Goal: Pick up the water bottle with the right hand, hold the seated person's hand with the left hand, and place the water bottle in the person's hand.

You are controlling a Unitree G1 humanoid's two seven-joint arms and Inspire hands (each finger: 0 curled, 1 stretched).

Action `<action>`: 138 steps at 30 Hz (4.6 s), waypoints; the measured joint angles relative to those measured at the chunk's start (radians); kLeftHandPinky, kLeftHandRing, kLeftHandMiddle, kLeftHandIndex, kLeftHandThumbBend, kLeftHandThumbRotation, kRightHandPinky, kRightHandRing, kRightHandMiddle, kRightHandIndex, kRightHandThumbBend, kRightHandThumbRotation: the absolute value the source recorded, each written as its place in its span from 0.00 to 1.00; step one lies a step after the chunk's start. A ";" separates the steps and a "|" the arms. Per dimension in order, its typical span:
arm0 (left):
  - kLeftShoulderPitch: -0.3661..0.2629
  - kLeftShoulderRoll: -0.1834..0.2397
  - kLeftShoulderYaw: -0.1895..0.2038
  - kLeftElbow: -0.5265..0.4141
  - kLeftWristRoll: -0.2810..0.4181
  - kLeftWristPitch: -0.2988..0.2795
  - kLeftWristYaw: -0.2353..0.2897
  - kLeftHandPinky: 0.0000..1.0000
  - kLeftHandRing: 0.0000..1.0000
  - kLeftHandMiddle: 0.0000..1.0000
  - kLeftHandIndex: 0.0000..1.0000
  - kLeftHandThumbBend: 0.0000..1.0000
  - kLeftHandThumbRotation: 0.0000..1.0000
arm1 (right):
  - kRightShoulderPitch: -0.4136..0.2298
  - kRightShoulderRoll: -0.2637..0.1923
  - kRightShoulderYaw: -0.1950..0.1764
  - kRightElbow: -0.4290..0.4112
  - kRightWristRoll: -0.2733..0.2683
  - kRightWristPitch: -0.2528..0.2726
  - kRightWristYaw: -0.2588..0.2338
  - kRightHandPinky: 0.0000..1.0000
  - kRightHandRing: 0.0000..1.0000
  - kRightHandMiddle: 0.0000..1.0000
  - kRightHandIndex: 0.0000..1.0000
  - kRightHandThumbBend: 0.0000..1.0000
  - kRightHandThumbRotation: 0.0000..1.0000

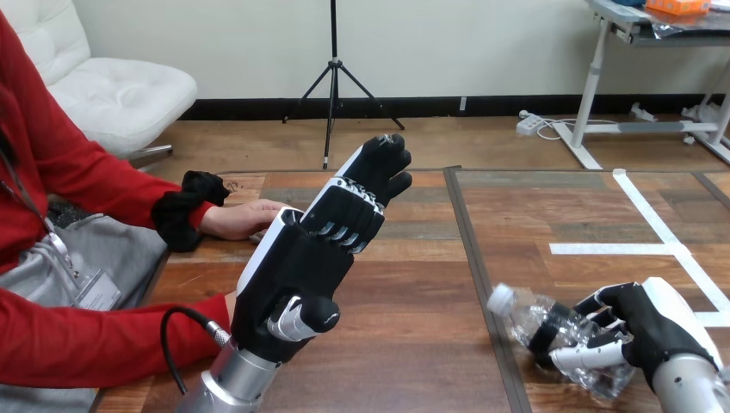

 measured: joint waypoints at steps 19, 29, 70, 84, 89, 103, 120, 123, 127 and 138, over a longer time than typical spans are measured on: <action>-0.001 0.000 0.022 0.011 -0.010 0.016 -0.015 0.95 0.97 0.97 0.94 1.00 0.64 | 0.034 0.134 -0.085 0.001 0.109 -0.249 -0.162 0.46 0.49 0.50 0.50 0.77 0.00; -0.001 0.000 0.045 0.013 -0.014 0.035 -0.050 0.94 0.97 0.97 0.94 1.00 0.64 | 0.034 0.192 -0.095 0.008 0.123 -0.401 -0.257 0.44 0.48 0.50 0.50 0.77 0.00; 0.006 0.071 0.134 0.011 -0.005 0.102 -0.082 0.93 0.96 0.96 0.93 1.00 0.66 | -0.024 0.378 -0.109 0.318 0.200 -0.858 -0.422 0.47 0.50 0.51 0.48 0.71 0.00; 0.024 0.095 0.136 0.005 0.016 0.101 -0.052 0.92 0.95 0.95 0.93 1.00 0.66 | -0.115 0.398 -0.128 0.533 0.275 -1.041 -0.423 0.39 0.45 0.50 0.48 0.71 0.00; 0.029 0.104 0.137 0.004 0.036 0.079 -0.025 0.91 0.94 0.95 0.93 1.00 0.67 | -0.143 0.400 -0.133 0.608 0.294 -1.097 -0.418 0.37 0.44 0.50 0.48 0.70 0.00; 0.039 0.134 0.133 0.003 0.152 0.003 0.135 0.89 0.94 0.94 0.92 1.00 0.69 | -0.217 0.422 -0.154 0.832 0.344 -1.249 -0.399 0.35 0.42 0.49 0.48 0.72 0.00; 0.061 0.216 0.128 0.002 0.378 -0.146 0.371 0.89 0.95 0.96 0.95 1.00 0.73 | -0.307 0.426 -0.181 1.094 0.385 -1.399 -0.358 0.37 0.43 0.50 0.49 0.74 0.00; 0.062 0.243 0.128 0.002 0.441 -0.190 0.425 0.89 0.96 0.97 0.96 1.00 0.72 | -0.322 0.429 -0.187 1.135 0.393 -1.419 -0.345 0.38 0.44 0.50 0.49 0.74 0.00; 0.061 0.282 0.132 0.004 0.531 -0.243 0.507 0.89 0.97 0.98 0.97 1.00 0.73 | -0.337 0.437 -0.197 1.183 0.410 -1.452 -0.314 0.39 0.45 0.50 0.49 0.73 0.00; 0.061 0.412 0.133 0.004 0.848 -0.282 0.778 0.91 1.00 1.00 1.00 1.00 0.73 | -0.358 0.465 -0.209 1.270 0.424 -1.499 -0.276 0.41 0.45 0.50 0.48 0.74 0.00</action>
